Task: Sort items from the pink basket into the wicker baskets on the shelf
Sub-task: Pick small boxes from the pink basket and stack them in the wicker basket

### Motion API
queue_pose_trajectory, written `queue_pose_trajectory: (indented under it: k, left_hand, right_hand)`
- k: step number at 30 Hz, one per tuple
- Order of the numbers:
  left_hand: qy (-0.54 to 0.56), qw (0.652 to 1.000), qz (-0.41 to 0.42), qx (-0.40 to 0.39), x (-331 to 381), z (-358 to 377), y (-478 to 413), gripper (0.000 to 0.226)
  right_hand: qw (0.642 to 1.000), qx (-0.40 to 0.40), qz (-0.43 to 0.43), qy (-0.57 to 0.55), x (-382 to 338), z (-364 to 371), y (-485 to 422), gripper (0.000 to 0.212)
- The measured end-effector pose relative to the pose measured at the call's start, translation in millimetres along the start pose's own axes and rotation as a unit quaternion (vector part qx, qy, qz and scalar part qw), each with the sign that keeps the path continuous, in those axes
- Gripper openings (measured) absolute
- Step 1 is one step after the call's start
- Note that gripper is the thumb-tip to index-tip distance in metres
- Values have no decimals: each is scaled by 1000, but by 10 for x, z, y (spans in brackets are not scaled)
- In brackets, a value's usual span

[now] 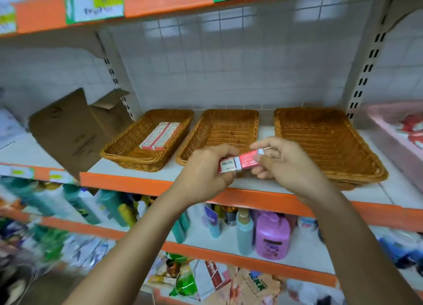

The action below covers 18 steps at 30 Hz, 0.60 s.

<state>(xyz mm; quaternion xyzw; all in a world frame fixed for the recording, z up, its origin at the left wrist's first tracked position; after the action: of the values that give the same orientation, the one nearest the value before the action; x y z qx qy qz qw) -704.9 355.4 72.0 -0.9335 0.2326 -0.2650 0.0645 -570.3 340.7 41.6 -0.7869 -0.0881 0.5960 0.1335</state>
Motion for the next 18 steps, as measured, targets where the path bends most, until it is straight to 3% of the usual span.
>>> queue_pose_trajectory:
  k: [10, 18]
  left_hand:
    - [-35, 995, -93, -1, -1067, -387, 119, 35]
    - [-38, 988, -152, 14, -1615, -618, -181, 32]
  right_hand:
    - [990, 40, -3, -132, -101, 945, -385, 12]
    - [991, -4, -40, -128, -91, 1456, -954, 40]
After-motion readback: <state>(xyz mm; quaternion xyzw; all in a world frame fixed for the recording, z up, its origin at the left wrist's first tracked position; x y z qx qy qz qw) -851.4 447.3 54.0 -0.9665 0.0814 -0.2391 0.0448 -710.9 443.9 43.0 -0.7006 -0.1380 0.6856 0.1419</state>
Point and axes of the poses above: each hand's wrist, its own y-axis away from the middle knuckle, its own z-axis out of the palm, x = y × z, the point moved 8 cm from there along -y, towards the middle knuckle, and after that the axes turned 14 degrees about -z, right-handed, at the moved point
